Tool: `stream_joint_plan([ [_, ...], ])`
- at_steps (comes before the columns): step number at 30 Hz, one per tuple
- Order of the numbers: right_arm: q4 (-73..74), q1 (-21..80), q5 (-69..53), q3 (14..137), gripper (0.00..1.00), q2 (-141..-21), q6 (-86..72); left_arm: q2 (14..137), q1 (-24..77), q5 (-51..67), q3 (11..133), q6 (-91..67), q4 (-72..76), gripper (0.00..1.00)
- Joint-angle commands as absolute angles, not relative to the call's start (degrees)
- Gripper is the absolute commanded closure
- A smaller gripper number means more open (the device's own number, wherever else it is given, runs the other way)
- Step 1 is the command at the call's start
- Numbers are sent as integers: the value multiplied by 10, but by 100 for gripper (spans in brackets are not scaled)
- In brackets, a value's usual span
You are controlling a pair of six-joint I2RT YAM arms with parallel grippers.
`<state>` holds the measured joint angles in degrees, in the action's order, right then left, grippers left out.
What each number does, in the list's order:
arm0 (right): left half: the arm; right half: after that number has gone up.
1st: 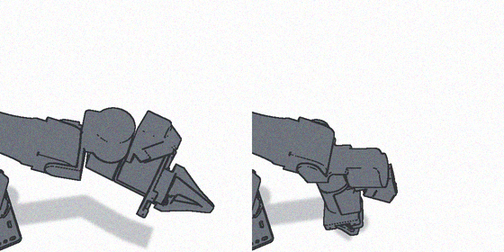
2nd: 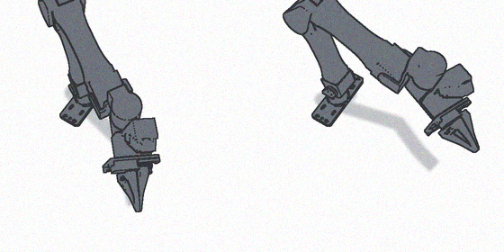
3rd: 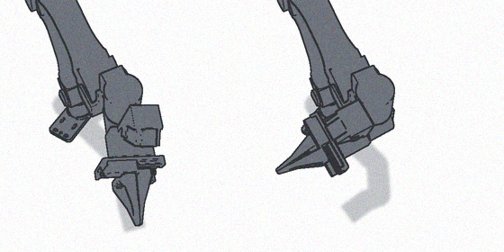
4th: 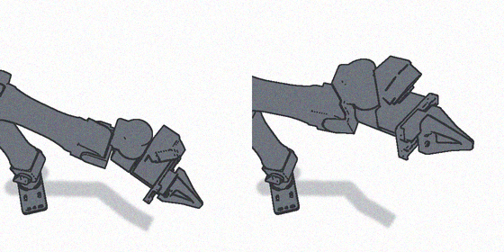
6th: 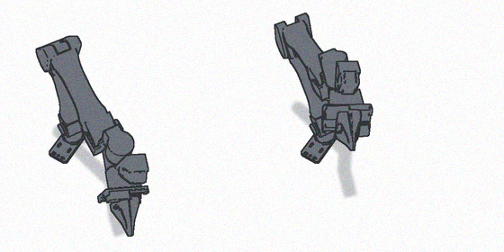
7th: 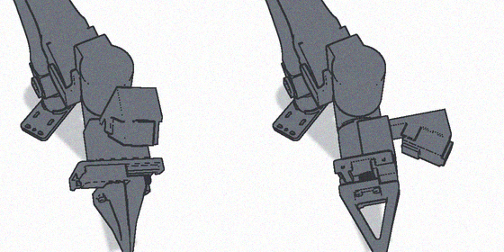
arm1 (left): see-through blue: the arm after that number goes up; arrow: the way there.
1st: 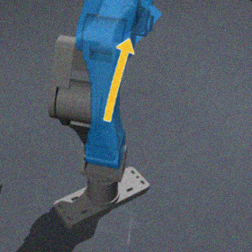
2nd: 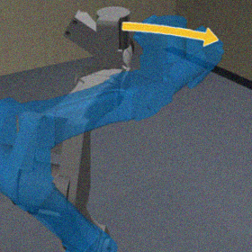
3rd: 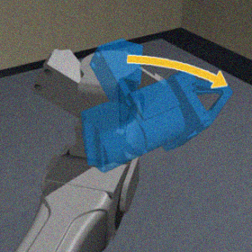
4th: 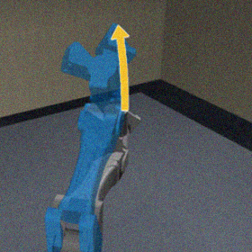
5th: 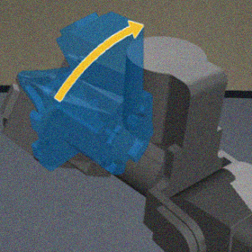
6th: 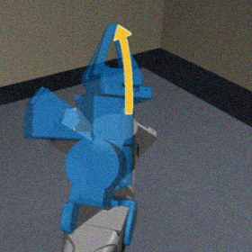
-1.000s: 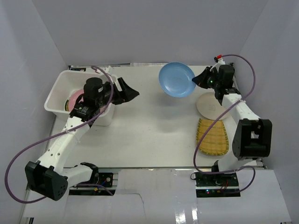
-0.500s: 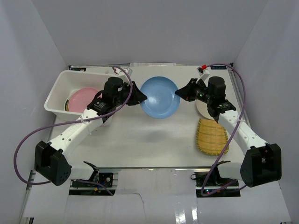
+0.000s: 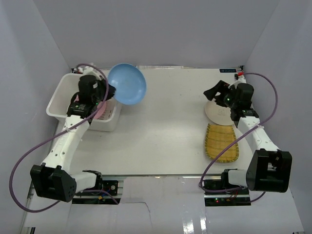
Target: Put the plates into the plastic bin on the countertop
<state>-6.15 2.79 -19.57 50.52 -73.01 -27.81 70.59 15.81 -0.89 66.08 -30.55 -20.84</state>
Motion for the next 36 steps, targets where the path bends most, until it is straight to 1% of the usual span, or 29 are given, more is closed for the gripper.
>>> stream_joint_plan([
  [1, -64, -53, -109, 478, 19, -735, -287, 649, 39, -1, 635, -340, -199, 100],
  [2, -65, -67, -87, 466, 20, -735, -286, 637, -15, 21, 623, -345, -193, 100],
  [3, -66, -78, -60, 461, 20, -734, -284, 633, -44, 40, 601, -357, -192, 100],
  [4, -67, -96, -8, 455, 20, -735, -283, 629, -86, 48, 591, -362, -186, 100],
  [7, -90, -115, 110, 429, 21, -743, -279, 625, -133, 41, 563, -383, -177, 99],
  [10, -96, -132, 158, 423, 20, -777, -276, 638, -150, 15, 547, -405, -166, 98],
  [11, -99, -135, 159, 422, 21, -787, -277, 649, -156, 11, 542, -413, -164, 96],
  [14, -99, -142, 146, 434, 21, -835, -288, 673, -189, 37, 532, -439, -152, 83],
  [15, -99, -142, 146, 438, 21, -856, -290, 695, -195, 44, 531, -444, -152, 73],
  [17, -98, -143, 152, 446, 21, -875, -295, 712, -207, 63, 531, -451, -151, 57],
  [18, -97, -145, 152, 447, 21, -891, -299, 721, -209, 69, 530, -451, -151, 40],
  [21, -98, -147, 144, 446, 23, -914, -309, 712, -210, 86, 525, -450, -137, 14],
  [22, -98, -148, 136, 446, 23, -919, -311, 707, -209, 88, 524, -449, -134, 2],
  [24, -100, -147, 120, 450, 32, -939, -322, 694, -210, 101, 523, -447, -130, 2],
  [25, -103, -147, 100, 450, 40, -946, -323, 679, -210, 112, 523, -447, -124, 2],
  [26, -113, -147, 88, 449, 50, -951, -329, 670, -209, 138, 521, -449, -120, 2],
  [27, -119, -147, 69, 447, 74, -954, -340, 660, -207, 154, 509, -455, -104, 2],
  [29, -153, -147, 53, 432, 92, -936, -350, 626, -203, 172, 500, -455, -99, 2],
  [31, -169, -147, 40, 425, 92, -914, -354, 593, -189, 171, 501, -439, -98, 2],
  [35, -206, -144, -3, 415, 92, -832, -365, 575, -153, 209, 530, -418, -100, 2],
  [36, -220, -137, -38, 414, 92, -820, -366, 571, -126, 215, 534, -418, -95, 2],
])
